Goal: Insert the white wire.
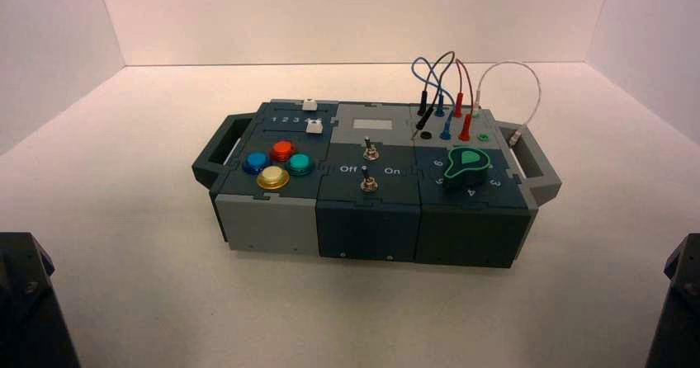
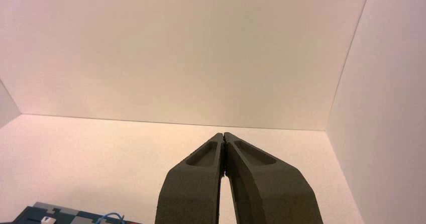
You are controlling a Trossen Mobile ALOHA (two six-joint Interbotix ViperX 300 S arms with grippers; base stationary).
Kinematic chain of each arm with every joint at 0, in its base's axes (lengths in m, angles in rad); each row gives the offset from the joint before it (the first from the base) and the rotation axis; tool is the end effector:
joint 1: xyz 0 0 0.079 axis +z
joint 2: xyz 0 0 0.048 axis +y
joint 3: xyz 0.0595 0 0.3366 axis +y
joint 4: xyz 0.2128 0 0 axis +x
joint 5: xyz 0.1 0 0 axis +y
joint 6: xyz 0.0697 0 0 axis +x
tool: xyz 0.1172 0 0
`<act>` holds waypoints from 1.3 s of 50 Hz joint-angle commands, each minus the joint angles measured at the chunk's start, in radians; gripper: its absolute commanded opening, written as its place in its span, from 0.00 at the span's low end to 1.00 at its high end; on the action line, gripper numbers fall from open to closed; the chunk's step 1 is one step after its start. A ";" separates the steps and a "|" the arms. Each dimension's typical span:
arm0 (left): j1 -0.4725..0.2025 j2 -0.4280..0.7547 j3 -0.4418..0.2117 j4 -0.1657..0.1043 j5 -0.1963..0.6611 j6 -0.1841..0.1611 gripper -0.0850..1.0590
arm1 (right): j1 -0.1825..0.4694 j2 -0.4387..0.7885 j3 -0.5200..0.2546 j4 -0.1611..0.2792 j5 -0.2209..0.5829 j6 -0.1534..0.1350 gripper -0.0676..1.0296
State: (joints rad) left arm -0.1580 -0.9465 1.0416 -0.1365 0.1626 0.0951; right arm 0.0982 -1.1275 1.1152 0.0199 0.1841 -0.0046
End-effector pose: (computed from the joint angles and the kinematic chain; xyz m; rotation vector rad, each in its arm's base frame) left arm 0.2500 -0.0440 0.2950 -0.0219 0.2595 -0.1739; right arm 0.2173 0.0221 0.2970 0.0068 0.1724 0.1003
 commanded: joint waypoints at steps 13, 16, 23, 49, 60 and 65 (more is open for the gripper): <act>-0.003 0.000 -0.034 0.005 -0.006 0.008 0.05 | 0.000 0.005 -0.014 0.002 0.003 0.002 0.04; -0.002 -0.002 -0.037 0.003 -0.006 0.008 0.05 | 0.000 0.005 -0.014 0.002 0.003 0.002 0.04; -0.002 0.003 -0.043 0.003 0.031 0.008 0.05 | 0.000 0.009 -0.012 0.002 0.021 0.002 0.04; -0.107 0.023 -0.138 -0.006 0.364 -0.009 0.05 | 0.000 0.106 -0.046 0.002 0.124 0.003 0.04; -0.216 0.046 -0.141 -0.015 0.541 -0.009 0.05 | 0.002 0.183 -0.071 0.005 0.184 0.003 0.04; -0.281 0.054 -0.146 -0.032 0.577 -0.009 0.05 | 0.002 0.206 -0.080 0.005 0.212 0.003 0.04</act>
State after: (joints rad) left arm -0.3912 -0.9020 0.9311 -0.1549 0.7164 0.0874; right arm 0.0982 -0.9434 1.0738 0.0215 0.3835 -0.0031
